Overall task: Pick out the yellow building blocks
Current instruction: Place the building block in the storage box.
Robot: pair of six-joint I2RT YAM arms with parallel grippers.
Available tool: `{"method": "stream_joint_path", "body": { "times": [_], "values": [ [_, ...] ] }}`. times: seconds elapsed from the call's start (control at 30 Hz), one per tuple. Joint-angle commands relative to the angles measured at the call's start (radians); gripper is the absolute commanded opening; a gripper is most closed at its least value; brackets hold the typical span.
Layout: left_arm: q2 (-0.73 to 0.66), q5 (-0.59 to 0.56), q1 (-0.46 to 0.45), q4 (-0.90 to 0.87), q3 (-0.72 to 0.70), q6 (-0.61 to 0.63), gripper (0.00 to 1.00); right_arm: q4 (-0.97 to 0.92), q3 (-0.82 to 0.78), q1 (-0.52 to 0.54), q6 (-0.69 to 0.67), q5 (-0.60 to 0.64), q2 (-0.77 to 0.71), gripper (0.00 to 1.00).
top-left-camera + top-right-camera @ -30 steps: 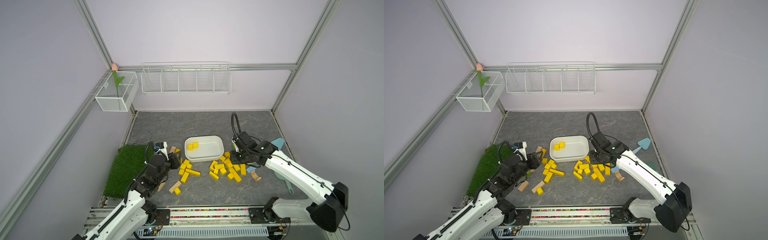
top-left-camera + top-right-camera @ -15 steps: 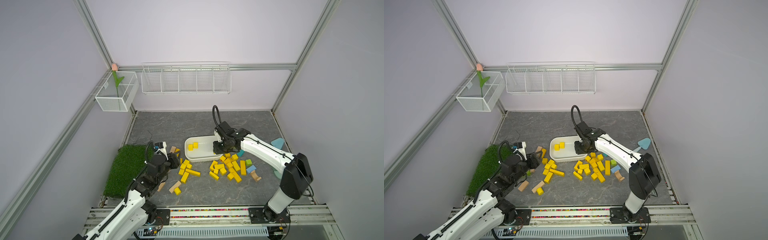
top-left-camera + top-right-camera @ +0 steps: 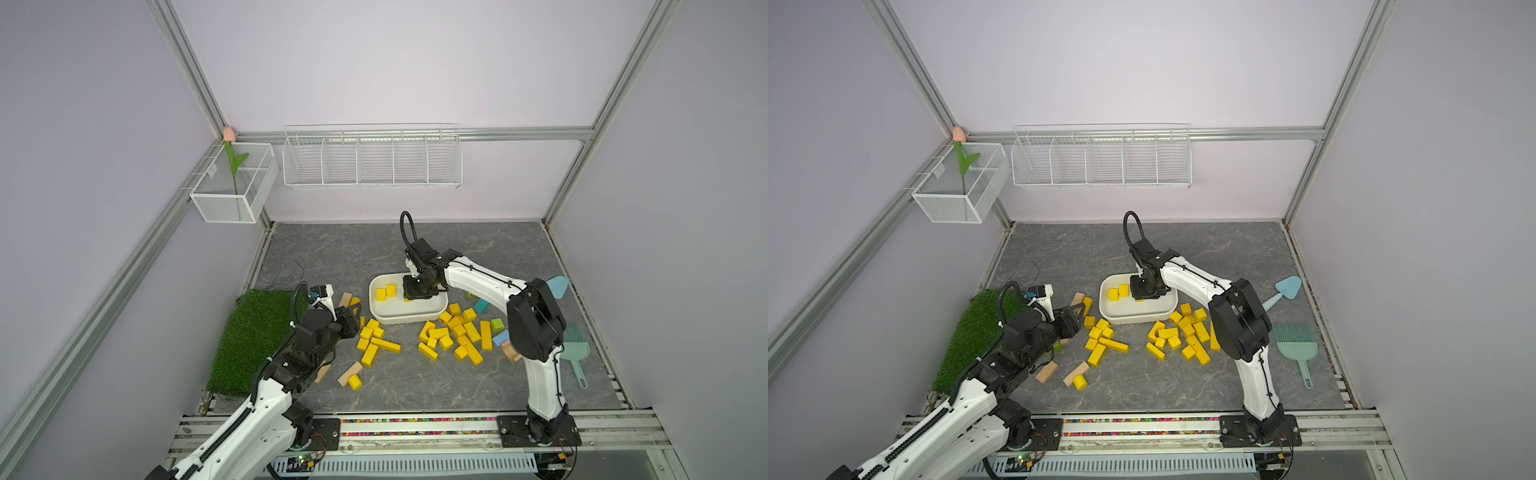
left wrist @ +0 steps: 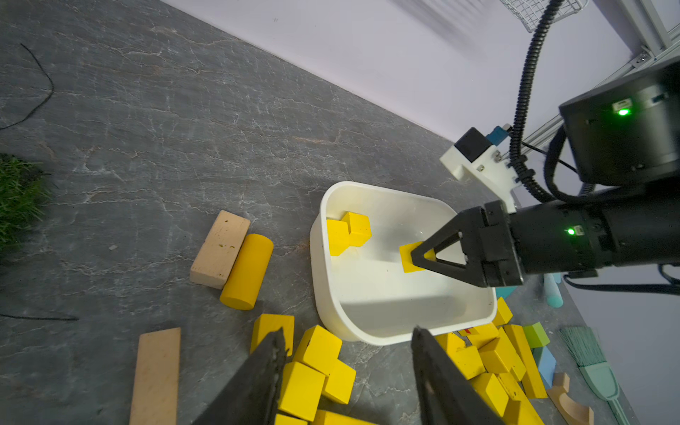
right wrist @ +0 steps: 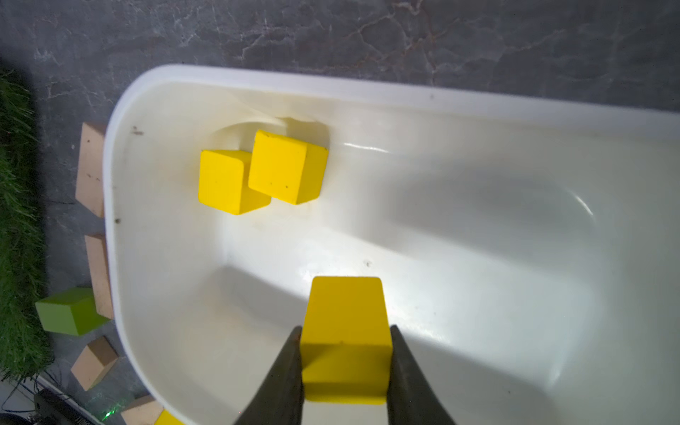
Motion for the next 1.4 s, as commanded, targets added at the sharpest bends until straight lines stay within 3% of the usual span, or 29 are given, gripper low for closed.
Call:
{"method": "stream_joint_path", "body": {
  "times": [0.0, 0.43, 1.37],
  "values": [
    [-0.007, 0.009, 0.007, 0.021, -0.012, 0.0, 0.57, 0.001, 0.05, 0.003, 0.022, -0.011, 0.048, 0.27],
    [0.002, 0.035, 0.019, 0.031, -0.016, 0.006, 0.57, 0.022, 0.151, 0.003, 0.058, -0.028, 0.16, 0.27],
    [-0.001, 0.051, 0.032, 0.037, -0.022, 0.005, 0.57, 0.041, 0.193, 0.003, 0.063, -0.066, 0.191, 0.32]
  ]
}}
